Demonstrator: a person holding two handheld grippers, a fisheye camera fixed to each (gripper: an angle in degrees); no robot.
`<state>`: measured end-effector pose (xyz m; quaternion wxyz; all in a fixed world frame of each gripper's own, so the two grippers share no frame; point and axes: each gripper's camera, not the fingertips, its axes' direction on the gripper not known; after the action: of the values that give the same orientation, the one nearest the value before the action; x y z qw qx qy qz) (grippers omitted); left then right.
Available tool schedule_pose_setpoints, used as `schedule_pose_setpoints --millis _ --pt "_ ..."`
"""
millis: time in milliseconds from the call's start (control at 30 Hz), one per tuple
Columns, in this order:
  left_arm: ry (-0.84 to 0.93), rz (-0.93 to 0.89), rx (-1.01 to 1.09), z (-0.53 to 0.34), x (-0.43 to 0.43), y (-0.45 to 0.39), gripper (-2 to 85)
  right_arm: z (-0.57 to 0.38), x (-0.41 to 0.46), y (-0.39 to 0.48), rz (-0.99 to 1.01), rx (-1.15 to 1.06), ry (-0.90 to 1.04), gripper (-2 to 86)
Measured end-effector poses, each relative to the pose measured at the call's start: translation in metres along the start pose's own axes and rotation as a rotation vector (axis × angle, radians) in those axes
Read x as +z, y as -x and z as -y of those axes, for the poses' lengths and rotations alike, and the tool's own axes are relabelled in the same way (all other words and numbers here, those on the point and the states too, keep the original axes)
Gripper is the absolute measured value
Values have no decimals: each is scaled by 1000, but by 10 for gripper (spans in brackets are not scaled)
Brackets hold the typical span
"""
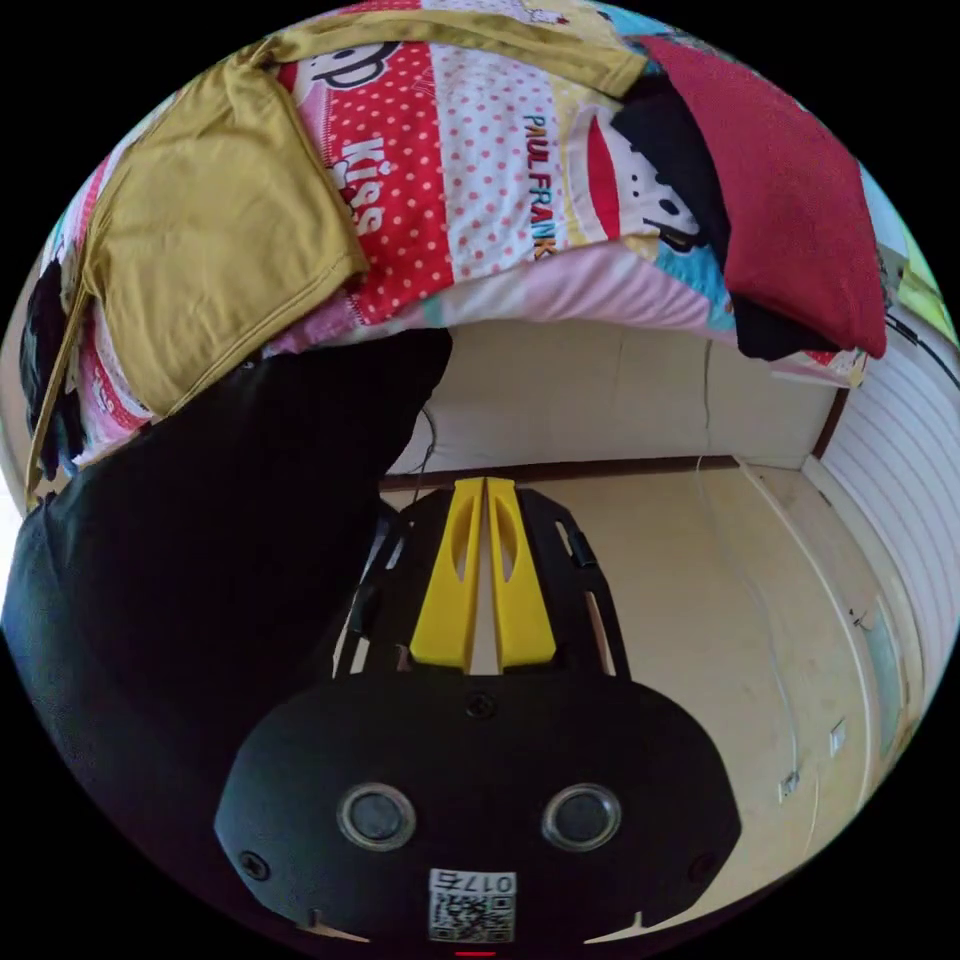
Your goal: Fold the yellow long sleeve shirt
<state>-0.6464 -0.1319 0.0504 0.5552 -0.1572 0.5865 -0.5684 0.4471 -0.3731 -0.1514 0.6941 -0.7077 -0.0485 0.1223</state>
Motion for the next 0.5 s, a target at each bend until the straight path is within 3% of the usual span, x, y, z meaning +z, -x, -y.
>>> schedule_pose_setpoints --millis 67,267,367,500 --pt "162 35 279 -7 58 -92 31 0 9 -21 31 31 4 6" --pt "415 32 716 -114 228 -234 37 14 17 -80 151 87 -28 9" --pt "583 100 769 -189 321 -235 64 26 10 -101 221 85 -82 12" --pt "904 99 656 -294 399 -192 113 42 0 -121 355 62 -155 22"
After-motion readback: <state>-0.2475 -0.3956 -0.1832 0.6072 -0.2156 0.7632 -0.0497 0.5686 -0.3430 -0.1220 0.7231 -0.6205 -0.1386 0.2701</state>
